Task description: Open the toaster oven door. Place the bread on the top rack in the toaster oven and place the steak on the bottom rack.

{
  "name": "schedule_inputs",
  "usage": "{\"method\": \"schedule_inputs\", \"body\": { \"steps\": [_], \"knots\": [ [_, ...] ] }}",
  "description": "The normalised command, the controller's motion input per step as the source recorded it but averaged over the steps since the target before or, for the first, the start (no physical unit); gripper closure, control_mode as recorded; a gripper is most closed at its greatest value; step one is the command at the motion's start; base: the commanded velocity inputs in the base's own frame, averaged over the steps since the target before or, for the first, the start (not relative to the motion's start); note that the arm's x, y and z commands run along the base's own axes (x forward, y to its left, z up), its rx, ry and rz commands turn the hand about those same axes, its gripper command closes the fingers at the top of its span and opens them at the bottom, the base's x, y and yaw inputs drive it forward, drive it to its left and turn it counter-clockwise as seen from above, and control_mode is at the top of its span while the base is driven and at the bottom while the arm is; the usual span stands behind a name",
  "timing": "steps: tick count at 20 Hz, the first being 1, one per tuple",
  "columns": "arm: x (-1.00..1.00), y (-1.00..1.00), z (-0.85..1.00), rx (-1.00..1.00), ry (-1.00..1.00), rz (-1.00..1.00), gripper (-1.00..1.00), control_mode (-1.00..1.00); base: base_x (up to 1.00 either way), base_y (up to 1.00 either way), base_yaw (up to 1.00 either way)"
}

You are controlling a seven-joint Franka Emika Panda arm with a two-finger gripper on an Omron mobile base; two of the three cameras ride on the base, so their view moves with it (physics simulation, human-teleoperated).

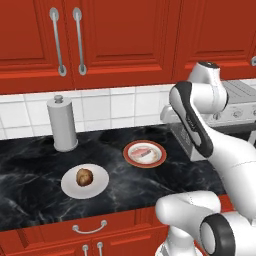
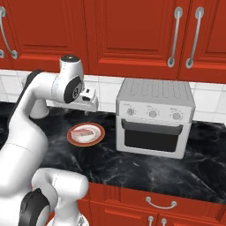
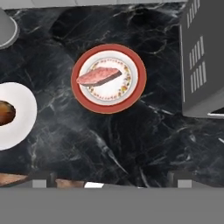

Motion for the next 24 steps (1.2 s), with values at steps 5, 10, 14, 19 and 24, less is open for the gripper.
{"method": "schedule_inputs", "body": {
  "steps": [5,10,14,19,24],
  "knots": [
    [-0.35,-0.38,0.00,0.09,-0.04,-0.12,-1.00,-1.00,0.00,0.00,0.00],
    [-0.09,-0.46,0.00,0.07,0.06,-0.30,-1.00,-1.00,0.00,0.00,0.00],
    [-0.14,-0.57,-0.01,0.07,0.03,-0.35,-1.00,-1.00,0.00,0.00,0.00],
    [-0.17,-0.55,-0.03,0.12,0.00,-0.28,-1.00,-1.00,0.00,0.00,0.00],
    [-0.23,-0.59,0.00,0.21,-0.08,-0.15,-1.00,-1.00,0.00,0.00,0.00]
  ]
}}
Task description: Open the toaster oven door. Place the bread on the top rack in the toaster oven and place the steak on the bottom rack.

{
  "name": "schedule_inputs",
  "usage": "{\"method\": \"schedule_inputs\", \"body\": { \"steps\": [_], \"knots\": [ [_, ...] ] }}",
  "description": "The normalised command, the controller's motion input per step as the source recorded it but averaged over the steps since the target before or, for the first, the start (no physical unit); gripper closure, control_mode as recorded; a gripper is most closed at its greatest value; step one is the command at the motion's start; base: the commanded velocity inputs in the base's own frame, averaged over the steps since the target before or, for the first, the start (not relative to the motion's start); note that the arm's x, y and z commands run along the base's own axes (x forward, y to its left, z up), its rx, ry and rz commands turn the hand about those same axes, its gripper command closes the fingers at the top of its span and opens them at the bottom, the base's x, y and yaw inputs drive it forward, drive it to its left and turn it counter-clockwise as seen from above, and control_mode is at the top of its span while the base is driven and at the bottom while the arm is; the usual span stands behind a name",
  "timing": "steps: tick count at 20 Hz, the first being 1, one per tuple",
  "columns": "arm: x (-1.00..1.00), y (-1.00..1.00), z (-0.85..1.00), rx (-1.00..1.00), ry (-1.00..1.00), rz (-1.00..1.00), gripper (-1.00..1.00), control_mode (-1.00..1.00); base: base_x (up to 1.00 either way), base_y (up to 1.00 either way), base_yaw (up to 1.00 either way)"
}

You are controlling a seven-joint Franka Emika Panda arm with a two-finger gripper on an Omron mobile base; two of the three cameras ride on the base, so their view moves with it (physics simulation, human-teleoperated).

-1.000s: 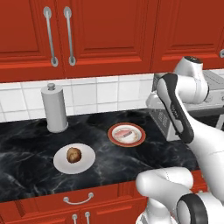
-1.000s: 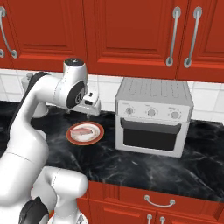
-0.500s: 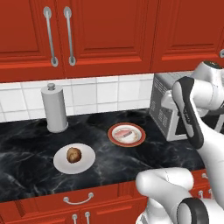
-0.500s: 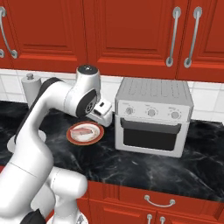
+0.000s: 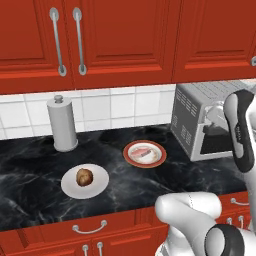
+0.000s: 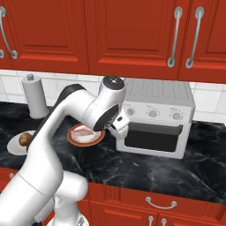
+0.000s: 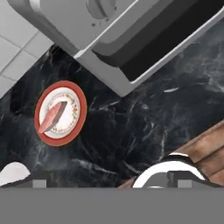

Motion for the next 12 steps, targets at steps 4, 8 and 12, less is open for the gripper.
{"method": "schedule_inputs", "body": {
  "steps": [4,8,12],
  "knots": [
    [-0.24,-0.57,0.00,0.25,-0.14,-0.11,-1.00,-1.00,0.00,0.00,0.00],
    [0.00,-0.54,0.00,0.20,0.00,-0.34,-1.00,-1.00,0.00,0.00,0.00],
    [0.00,-0.32,-0.03,0.06,0.00,-0.37,-1.00,-1.00,0.00,0.00,0.00]
  ]
}}
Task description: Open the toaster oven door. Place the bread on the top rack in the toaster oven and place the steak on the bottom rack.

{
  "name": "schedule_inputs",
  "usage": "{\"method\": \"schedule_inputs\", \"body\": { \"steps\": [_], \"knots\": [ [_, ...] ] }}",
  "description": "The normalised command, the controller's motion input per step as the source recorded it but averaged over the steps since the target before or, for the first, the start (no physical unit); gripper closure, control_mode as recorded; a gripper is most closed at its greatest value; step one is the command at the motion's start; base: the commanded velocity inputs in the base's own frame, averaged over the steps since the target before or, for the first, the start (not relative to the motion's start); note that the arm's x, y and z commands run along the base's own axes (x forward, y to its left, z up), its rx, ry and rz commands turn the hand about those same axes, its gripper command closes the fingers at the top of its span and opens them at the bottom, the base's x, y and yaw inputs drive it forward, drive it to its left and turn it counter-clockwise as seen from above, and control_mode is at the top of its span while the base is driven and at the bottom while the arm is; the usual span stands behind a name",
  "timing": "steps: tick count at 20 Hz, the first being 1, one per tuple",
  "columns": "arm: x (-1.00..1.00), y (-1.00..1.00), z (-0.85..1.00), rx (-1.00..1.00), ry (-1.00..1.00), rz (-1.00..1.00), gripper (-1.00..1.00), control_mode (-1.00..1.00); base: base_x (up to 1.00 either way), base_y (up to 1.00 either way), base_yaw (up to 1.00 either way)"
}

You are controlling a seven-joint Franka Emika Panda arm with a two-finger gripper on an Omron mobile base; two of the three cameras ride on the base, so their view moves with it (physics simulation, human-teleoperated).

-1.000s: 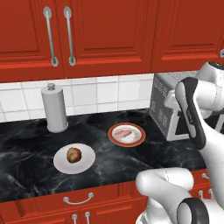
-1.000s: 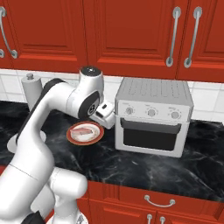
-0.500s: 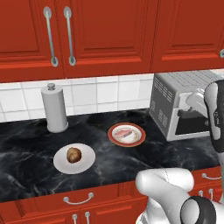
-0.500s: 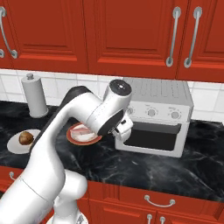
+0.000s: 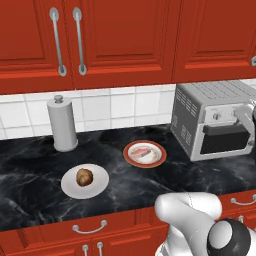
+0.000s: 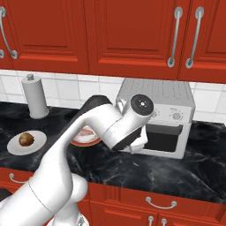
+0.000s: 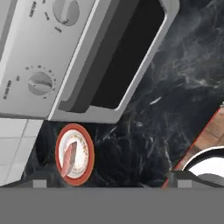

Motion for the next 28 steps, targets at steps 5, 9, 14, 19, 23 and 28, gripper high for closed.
{"method": "schedule_inputs", "body": {
  "steps": [5,9,14,19,23,28],
  "knots": [
    [0.04,-0.48,0.00,0.09,0.00,-0.37,-1.00,-1.00,0.00,0.00,0.00],
    [0.06,-0.26,-0.08,0.28,0.00,-0.17,-1.00,-1.00,0.00,0.00,0.00],
    [0.22,-0.07,-0.06,0.20,0.01,-0.04,-1.00,-1.00,0.00,0.00,0.00],
    [0.17,-0.10,-0.09,0.05,-0.01,0.00,-1.00,-1.00,0.00,0.00,0.00],
    [0.09,0.00,-0.23,0.00,-0.02,-0.02,-1.00,-1.00,0.00,0.00,0.00],
    [0.18,0.11,-0.29,0.00,-0.03,-0.04,-1.00,-1.00,0.00,0.00,0.00]
  ]
}}
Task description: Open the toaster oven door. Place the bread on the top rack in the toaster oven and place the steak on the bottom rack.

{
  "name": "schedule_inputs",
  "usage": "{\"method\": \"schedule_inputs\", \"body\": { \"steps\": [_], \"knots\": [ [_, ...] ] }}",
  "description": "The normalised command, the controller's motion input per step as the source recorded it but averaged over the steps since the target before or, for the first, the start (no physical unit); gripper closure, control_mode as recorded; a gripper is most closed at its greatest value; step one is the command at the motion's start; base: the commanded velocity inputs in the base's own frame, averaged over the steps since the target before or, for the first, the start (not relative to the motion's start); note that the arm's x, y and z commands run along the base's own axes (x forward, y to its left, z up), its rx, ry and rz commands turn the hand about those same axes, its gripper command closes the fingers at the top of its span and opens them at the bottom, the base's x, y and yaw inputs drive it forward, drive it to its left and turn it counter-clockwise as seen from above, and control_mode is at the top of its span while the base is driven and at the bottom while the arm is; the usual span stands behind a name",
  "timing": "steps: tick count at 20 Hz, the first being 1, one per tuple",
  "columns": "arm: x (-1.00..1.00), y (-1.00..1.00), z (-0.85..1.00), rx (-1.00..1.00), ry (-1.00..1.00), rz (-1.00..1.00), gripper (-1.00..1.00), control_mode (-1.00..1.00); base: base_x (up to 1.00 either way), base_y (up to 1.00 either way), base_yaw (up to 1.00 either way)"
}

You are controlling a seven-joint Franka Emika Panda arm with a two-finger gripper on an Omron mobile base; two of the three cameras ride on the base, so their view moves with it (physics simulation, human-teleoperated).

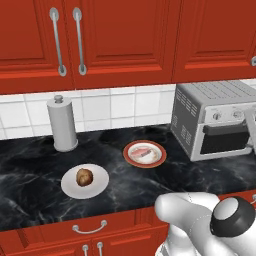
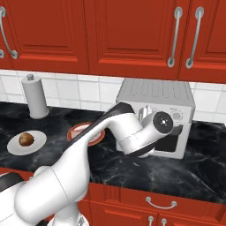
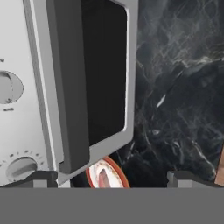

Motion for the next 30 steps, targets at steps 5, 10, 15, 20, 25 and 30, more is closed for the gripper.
{"method": "schedule_inputs", "body": {
  "steps": [5,10,15,20,25,30],
  "knots": [
    [0.27,0.07,-0.14,0.00,-0.02,0.00,-1.00,-1.00,0.00,0.00,0.00],
    [0.20,0.00,-0.07,0.00,0.00,0.00,-1.00,-1.00,0.00,0.00,0.00],
    [0.21,0.00,-0.10,0.00,0.00,0.00,-1.00,-1.00,0.00,0.00,0.00],
    [0.24,0.00,-0.12,0.00,0.00,0.00,-1.00,-1.00,0.00,0.00,0.00],
    [0.24,-0.07,-0.12,0.00,0.00,0.00,-1.00,-1.00,0.00,0.00,0.00],
    [0.17,-0.13,-0.11,0.00,0.00,0.00,-1.00,-1.00,0.00,0.00,0.00]
  ]
}}
